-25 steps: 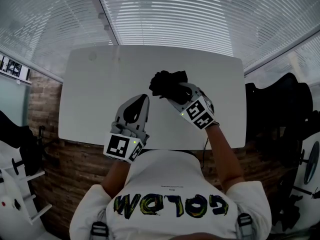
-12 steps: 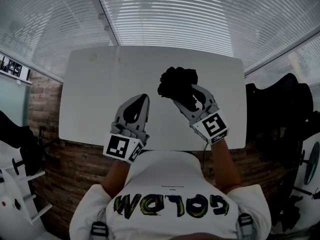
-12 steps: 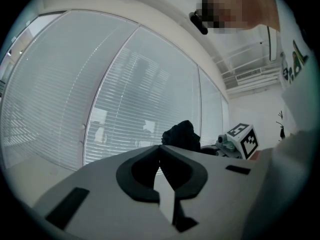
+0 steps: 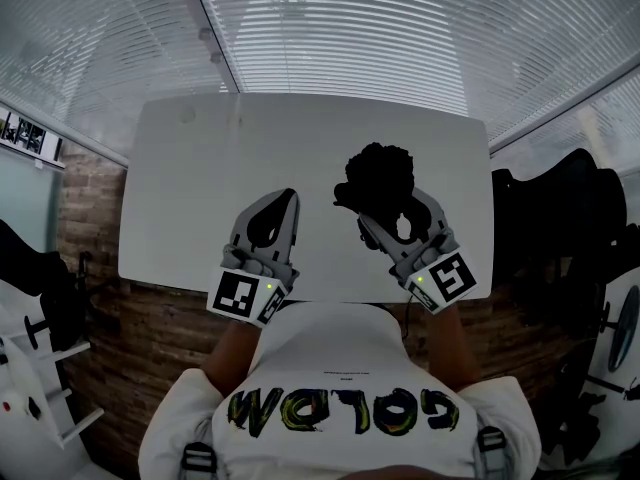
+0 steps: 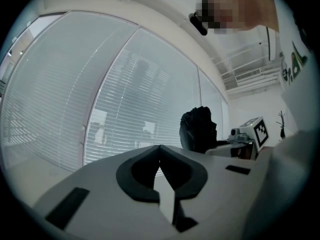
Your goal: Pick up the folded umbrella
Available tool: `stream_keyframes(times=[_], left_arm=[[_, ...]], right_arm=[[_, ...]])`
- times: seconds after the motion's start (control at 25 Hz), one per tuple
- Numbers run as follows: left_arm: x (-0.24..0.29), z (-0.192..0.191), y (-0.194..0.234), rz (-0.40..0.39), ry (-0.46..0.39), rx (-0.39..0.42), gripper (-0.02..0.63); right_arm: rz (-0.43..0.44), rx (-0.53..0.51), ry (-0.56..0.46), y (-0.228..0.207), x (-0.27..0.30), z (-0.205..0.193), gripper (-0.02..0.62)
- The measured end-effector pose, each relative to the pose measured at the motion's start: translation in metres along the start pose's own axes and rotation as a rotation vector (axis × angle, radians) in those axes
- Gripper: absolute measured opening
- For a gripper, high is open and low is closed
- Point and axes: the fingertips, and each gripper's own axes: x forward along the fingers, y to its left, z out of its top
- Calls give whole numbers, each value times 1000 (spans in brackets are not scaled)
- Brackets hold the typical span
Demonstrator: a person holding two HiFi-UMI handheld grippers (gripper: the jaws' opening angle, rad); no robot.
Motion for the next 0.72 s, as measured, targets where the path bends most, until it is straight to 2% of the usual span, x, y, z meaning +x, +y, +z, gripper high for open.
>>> stream_keyframes(times=[0.72], left_arm=[[-2,3,-11,-22,-18,1,9]], right_arm=[[-43,-8,-50,8,-30,10,234]])
